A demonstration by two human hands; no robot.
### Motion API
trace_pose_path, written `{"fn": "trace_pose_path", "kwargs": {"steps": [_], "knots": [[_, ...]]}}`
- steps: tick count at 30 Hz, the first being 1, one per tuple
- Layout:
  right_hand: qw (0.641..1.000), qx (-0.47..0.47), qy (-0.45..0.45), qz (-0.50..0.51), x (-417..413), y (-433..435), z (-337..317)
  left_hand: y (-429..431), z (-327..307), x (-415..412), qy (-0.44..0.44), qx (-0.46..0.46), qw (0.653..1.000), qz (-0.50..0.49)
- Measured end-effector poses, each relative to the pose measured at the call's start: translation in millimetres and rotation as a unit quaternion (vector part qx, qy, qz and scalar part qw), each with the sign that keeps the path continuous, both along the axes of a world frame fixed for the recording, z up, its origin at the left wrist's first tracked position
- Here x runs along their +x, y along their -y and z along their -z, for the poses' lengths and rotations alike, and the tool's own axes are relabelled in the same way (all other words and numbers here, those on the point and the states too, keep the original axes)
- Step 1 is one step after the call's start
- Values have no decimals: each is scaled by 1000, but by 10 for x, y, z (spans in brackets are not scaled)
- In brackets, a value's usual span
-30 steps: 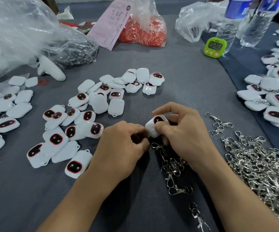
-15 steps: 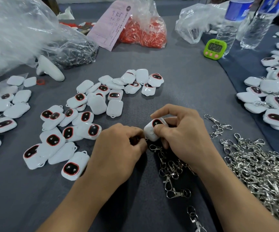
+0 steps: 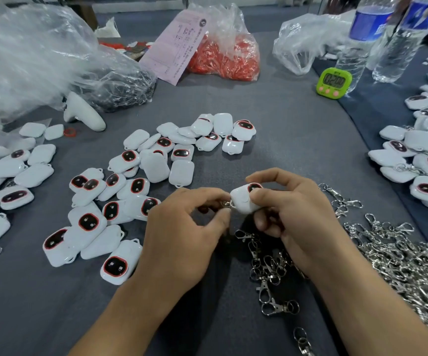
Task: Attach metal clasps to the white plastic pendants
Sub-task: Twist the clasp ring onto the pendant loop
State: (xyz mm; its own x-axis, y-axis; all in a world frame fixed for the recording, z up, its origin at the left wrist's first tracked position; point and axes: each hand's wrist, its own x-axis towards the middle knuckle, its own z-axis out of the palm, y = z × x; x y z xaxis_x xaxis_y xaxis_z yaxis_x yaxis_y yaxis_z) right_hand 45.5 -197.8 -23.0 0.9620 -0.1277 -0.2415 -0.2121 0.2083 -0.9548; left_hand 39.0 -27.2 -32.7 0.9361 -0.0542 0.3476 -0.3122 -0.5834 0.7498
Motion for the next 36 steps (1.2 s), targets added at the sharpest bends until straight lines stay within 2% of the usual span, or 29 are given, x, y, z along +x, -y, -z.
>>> {"fn": "trace_pose_path", "kwargs": {"steps": [4,8,12,17,21,24,32,36], "knots": [[999,41,-29,-10,0,9,-44,-16,10,25,-32,-42,998,22],[999,40,-18,-19,-22,-14,-46,-30,11,31,-63,-57,995,45],[999,13,31,-15,-43,-52,-20,-49,10,35,-70,4,997,37],[997,57,46,-10,-45,-195,11,-122,7,88,-61,28,998,-3],[990,139,12,8,-23,-181,-3,-76,22,134,-97,-131,987,15],[988,154,8,7,-18,-192,-7,-52,13,134,-106,-176,978,34],[981,195,4,14,-17,-225,-10,-50,-56,92,-78,-172,982,25],[978,209,-17,16,-7,-216,2,-58,-57,63,-45,-92,995,-4]]}}
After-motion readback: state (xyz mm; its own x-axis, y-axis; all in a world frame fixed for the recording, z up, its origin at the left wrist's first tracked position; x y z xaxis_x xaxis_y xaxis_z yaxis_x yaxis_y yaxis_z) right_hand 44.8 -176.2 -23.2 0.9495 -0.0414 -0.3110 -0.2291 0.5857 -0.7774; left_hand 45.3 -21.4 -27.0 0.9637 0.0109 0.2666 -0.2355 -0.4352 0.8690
